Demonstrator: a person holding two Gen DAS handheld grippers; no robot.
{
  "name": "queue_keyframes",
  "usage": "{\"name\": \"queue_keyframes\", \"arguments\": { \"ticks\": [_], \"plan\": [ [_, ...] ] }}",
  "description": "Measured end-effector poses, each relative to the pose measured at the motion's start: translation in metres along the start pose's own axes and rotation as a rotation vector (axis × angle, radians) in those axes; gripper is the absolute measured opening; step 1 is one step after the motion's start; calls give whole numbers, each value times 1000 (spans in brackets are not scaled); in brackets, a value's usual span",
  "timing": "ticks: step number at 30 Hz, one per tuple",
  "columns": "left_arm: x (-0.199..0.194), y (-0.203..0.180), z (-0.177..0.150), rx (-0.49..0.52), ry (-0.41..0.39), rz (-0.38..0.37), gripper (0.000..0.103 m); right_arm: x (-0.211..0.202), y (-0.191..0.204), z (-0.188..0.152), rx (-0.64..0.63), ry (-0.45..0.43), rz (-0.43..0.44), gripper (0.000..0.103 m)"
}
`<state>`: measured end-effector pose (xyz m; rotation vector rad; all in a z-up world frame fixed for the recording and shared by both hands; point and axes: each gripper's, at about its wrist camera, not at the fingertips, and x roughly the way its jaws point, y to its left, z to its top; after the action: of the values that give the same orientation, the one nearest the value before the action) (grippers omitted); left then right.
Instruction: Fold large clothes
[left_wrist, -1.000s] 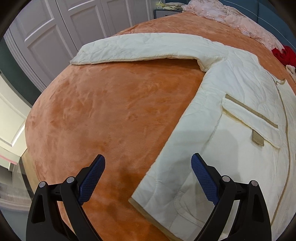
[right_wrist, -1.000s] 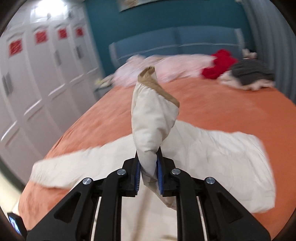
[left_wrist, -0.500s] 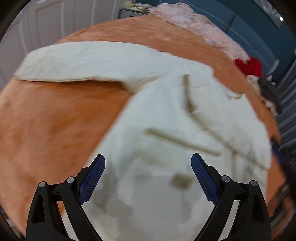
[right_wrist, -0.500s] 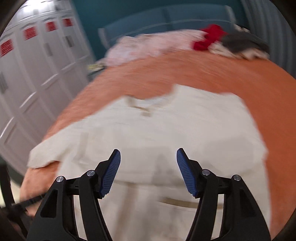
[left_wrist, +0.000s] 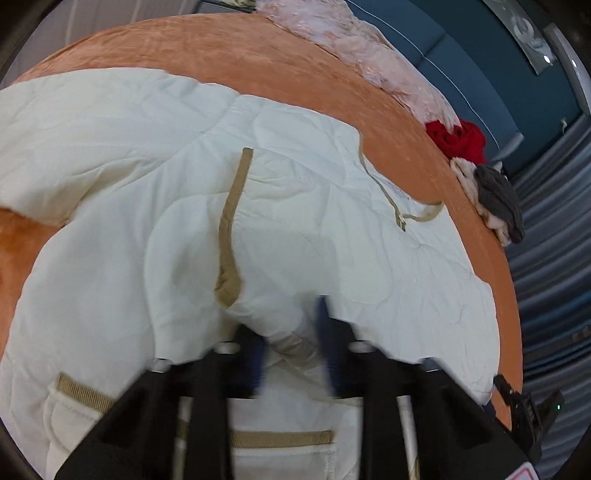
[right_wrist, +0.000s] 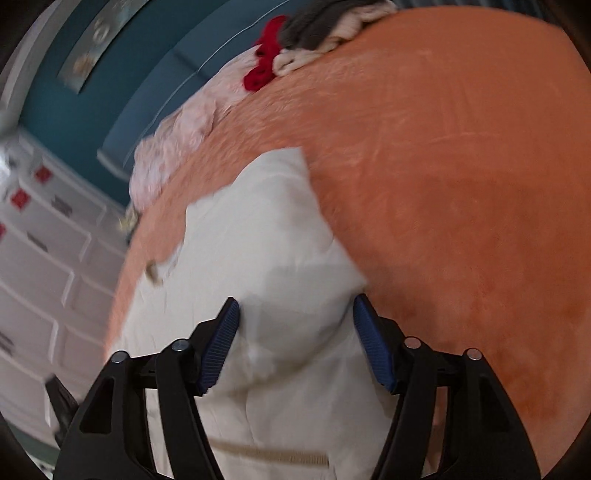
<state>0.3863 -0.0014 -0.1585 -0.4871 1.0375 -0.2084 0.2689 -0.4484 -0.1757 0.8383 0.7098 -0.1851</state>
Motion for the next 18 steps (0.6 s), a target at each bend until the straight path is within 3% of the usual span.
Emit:
{"name": "queue_keyframes", "arguments": {
  "ticks": [2,5,7,9,11,12,15,18],
  "plan": [
    [-6,-2,5,33,-27,4,6,4,2,8,3,-9,-18,32],
    [-30,-4,14,57,-104,-1,5,-10,17,17,-26,-55,45,13],
    [-49,-2,14,86,-158,6,5,-24,33,15,-114,-101,59,12],
    [-45,1,9,124,-162,52,5,-13,47,1,-274,-83,-49,12],
    [-22,11,-1,141,-99,122,5,15,45,-14,-358,-4,-165,12],
    [-8,18,-8,133,-63,140,6,21,43,-18,-371,11,-184,12],
    [-7,23,-14,135,-88,142,8,14,55,-17,-400,-7,-243,16],
    [-21,22,-12,125,-92,183,19,-6,72,-21,-451,-35,-316,23]
  ]
}}
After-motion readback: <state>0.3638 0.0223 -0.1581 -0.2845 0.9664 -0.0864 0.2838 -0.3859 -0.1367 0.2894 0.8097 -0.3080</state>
